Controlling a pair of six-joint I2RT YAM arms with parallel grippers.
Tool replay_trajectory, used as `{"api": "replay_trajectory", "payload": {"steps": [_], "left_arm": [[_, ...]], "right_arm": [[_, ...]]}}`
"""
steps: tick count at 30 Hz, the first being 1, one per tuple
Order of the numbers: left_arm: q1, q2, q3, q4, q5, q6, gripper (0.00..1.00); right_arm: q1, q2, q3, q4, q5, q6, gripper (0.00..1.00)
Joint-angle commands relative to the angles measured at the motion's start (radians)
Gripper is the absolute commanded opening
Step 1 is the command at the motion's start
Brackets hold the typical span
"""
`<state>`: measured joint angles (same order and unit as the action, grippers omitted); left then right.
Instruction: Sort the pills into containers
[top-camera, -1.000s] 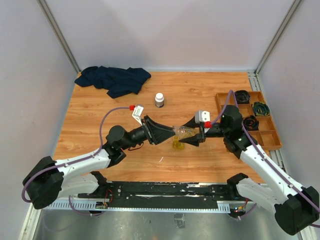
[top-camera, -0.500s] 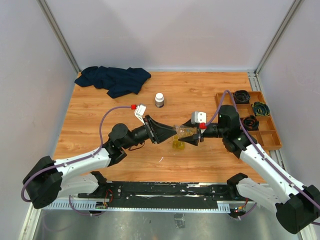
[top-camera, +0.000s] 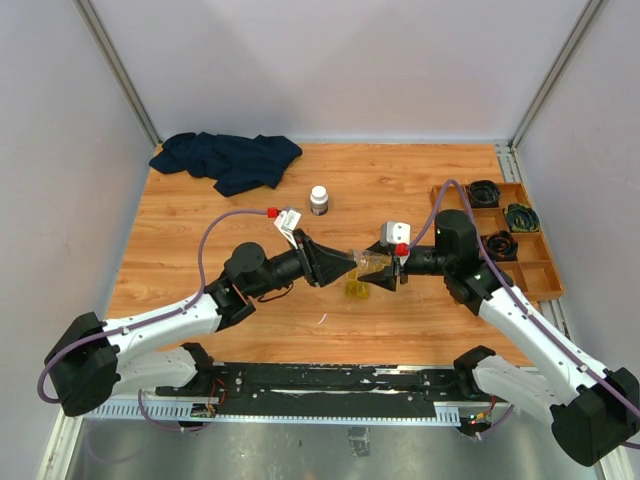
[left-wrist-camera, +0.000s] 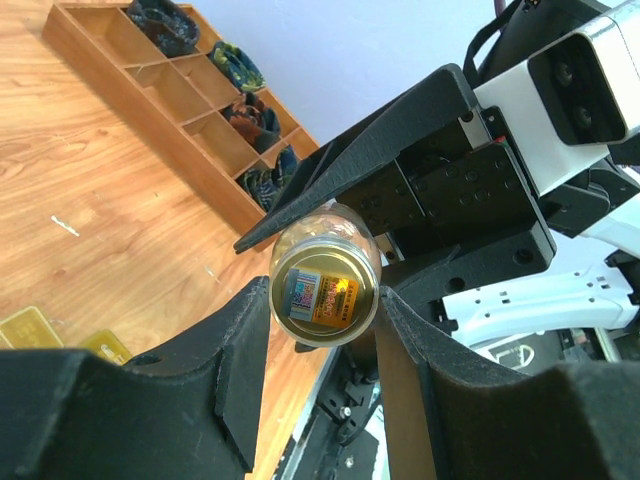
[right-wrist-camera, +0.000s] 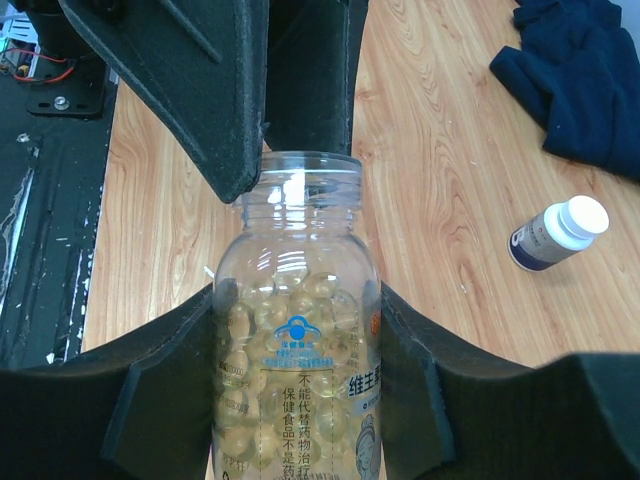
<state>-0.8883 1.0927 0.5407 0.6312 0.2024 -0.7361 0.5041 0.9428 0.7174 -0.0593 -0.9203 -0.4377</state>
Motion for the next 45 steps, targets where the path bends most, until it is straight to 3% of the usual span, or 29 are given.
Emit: {"api": "replay_trajectory", "payload": {"steps": [1, 7, 16, 20, 25, 30, 38, 41, 42, 45], "left_arm": [[-0.023, 0.030, 0.031, -0.034, 0.085, 0.054, 0.18], [-0.021, 0.057, 0.028, -0.032, 0.178, 0.197, 0.17], [0.038, 0.043, 0.038, -0.106, 0.438, 0.667, 0.19], [0.101, 0.047, 0.044, -0.120, 0.545, 0.743, 0.19], [0.132, 0.080, 0.088, -0.166, 0.534, 0.744, 0.23], [0.132, 0.063, 0.093, -0.124, 0.474, 0.649, 0.40], [0.132, -0.046, 0.034, -0.055, 0.406, 0.552, 0.79], [0.132, -0.071, 0.016, -0.053, 0.399, 0.543, 0.86], [0.133, -0.082, 0.007, -0.054, 0.396, 0.541, 0.95], [0.132, -0.128, -0.036, -0.041, 0.385, 0.534, 0.99]], "right_arm": [[0.034, -0.004, 0.031, 0.081, -0.089, 0.054, 0.01], [0.009, -0.007, -0.001, 0.202, -0.207, 0.187, 0.01], [0.001, -0.010, -0.016, 0.256, -0.302, 0.225, 0.01], [0.001, -0.013, -0.019, 0.256, -0.313, 0.220, 0.01], [0.001, -0.012, -0.017, 0.241, -0.310, 0.202, 0.01], [-0.002, -0.012, -0.013, 0.226, -0.303, 0.184, 0.01], [-0.006, -0.011, -0.012, 0.219, -0.298, 0.178, 0.01], [-0.008, -0.010, -0.013, 0.219, -0.299, 0.178, 0.00], [-0.010, -0.010, -0.014, 0.218, -0.299, 0.177, 0.00], [-0.015, -0.010, -0.012, 0.215, -0.301, 0.178, 0.00]]}}
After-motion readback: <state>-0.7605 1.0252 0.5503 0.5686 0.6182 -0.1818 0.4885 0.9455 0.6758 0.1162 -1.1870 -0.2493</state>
